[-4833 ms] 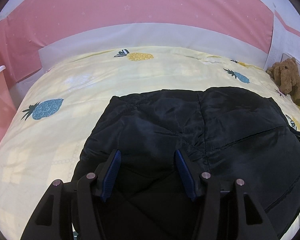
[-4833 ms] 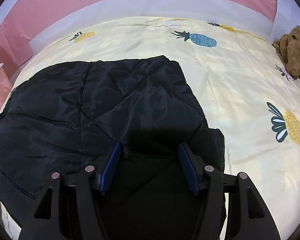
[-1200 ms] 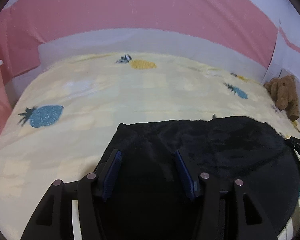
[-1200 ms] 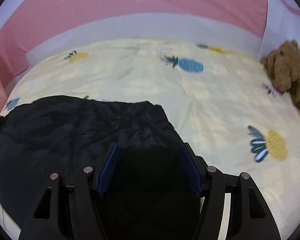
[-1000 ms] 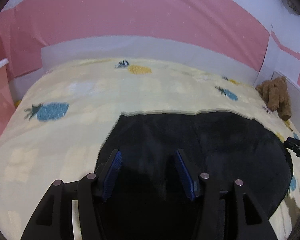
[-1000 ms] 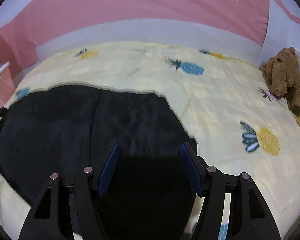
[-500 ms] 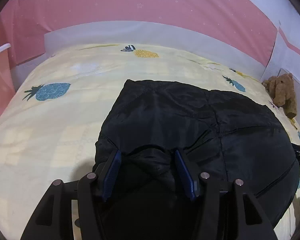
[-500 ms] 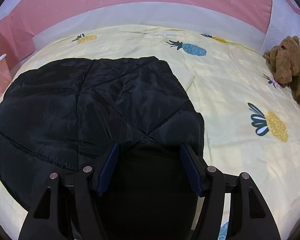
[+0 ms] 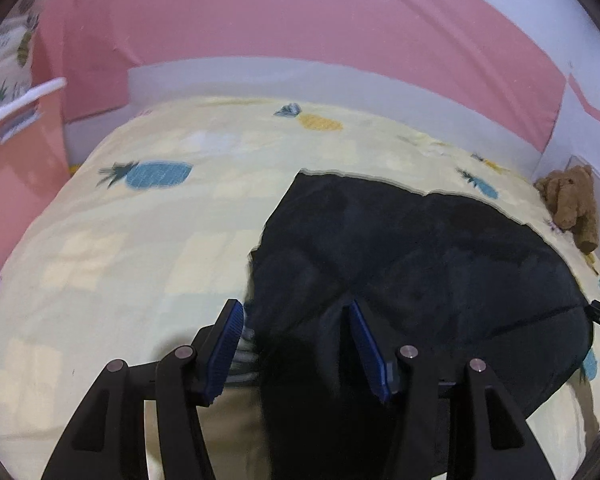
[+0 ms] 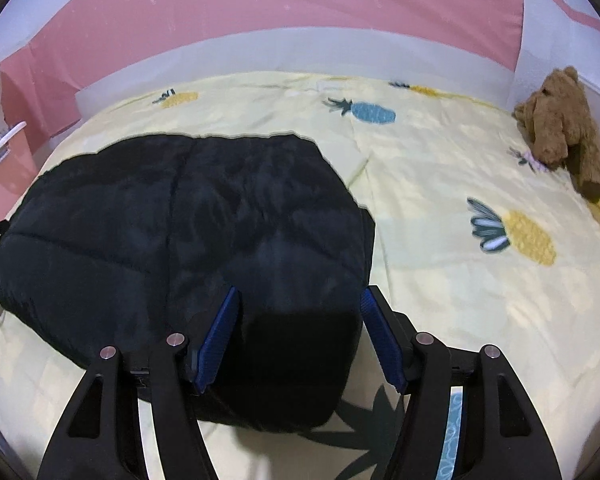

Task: Fold large clothes
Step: 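Grasp the edge of the folded black jacket with both tools, then lift the held edge and fold it over the bundle with both tools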

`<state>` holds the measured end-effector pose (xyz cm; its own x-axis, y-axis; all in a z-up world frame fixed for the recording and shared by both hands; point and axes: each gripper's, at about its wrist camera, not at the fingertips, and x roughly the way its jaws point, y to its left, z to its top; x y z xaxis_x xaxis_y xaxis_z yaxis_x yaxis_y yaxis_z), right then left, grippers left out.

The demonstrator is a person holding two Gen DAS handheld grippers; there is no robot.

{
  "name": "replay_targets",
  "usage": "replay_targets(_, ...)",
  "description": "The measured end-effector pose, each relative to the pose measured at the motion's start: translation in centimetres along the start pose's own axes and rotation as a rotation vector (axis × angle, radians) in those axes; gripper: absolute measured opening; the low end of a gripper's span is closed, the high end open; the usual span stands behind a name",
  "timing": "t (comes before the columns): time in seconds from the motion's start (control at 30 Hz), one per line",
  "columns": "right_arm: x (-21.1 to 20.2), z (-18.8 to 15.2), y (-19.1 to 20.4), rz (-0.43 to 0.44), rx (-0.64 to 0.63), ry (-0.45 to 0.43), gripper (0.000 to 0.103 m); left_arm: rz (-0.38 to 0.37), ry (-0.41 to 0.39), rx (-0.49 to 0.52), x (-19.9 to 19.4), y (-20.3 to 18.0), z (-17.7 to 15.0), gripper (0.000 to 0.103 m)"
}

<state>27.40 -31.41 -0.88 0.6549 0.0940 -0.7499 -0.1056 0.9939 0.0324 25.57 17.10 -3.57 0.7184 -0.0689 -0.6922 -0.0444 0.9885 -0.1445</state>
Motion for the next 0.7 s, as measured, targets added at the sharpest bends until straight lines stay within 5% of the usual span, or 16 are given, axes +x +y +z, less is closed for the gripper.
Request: replay_targets(0.7, 5.1, 1.3, -1.7, 0.071, 0.129, 0.108, 0.075, -0.041, 0.102, -0.019, 6.3, -0.3, 1.9, 0.047)
